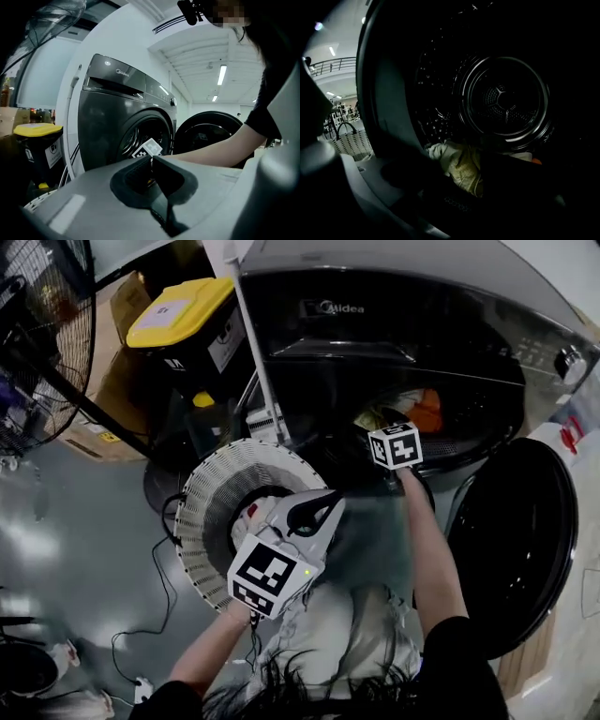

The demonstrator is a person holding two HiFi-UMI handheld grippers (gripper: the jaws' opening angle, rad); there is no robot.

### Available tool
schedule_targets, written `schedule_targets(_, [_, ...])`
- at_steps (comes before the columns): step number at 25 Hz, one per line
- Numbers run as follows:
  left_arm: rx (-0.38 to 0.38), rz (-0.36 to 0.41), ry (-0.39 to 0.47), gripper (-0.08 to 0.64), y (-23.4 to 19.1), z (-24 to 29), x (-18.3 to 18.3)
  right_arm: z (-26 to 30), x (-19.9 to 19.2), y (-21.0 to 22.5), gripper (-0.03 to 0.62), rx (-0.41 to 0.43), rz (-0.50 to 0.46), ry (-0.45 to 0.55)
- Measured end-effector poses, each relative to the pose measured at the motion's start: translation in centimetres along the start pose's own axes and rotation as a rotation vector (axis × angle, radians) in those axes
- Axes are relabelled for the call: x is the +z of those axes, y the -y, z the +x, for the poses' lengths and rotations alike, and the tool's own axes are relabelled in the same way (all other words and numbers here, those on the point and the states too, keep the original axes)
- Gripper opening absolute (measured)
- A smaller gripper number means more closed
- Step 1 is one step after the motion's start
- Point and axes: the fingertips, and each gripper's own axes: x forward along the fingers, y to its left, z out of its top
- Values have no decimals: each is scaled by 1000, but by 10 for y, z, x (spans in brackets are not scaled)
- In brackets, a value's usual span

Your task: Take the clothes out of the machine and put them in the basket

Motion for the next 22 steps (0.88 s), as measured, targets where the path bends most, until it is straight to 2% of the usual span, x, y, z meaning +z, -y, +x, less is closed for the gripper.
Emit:
schedule_targets(2, [-6, 2, 3, 11, 3, 3, -8, 19, -9, 7, 445, -11, -23, -31])
schedule_targets(5, [-10, 17, 6, 11, 7, 7, -16, 41, -10, 20, 452, -37, -36, -44])
schedule_targets(8, [-5, 35, 6, 11, 8, 4, -20, 59, -8, 25, 448, -51, -52, -81])
schedule_targets(11, [9, 31, 15, 11, 5, -2, -24, 78, -14, 12, 412, -9, -38, -127])
schedule_targets(12, [17, 27, 17, 11, 3, -5, -26, 82, -18, 9, 367, -7, -25, -136])
schedule_targets(13, [25, 27, 18, 11, 2, -7, -28, 84, -23, 9, 289, -20, -12, -149])
schedule_targets(16, [47, 37, 28, 11, -2, -13, -31, 75, -39, 25, 55, -130, -24, -201])
schedule_targets(18, [58, 41, 35, 11, -4, -18, -34, 68, -31, 26, 47, -126, 10, -121])
schedule_targets(20, [68, 42, 31, 11, -5, -20, -39, 48, -10, 40, 44, -185, 1, 19])
schedule_targets(22, [70, 48, 27, 11, -3, -20, -42, 30, -4, 48, 44, -205, -5, 96])
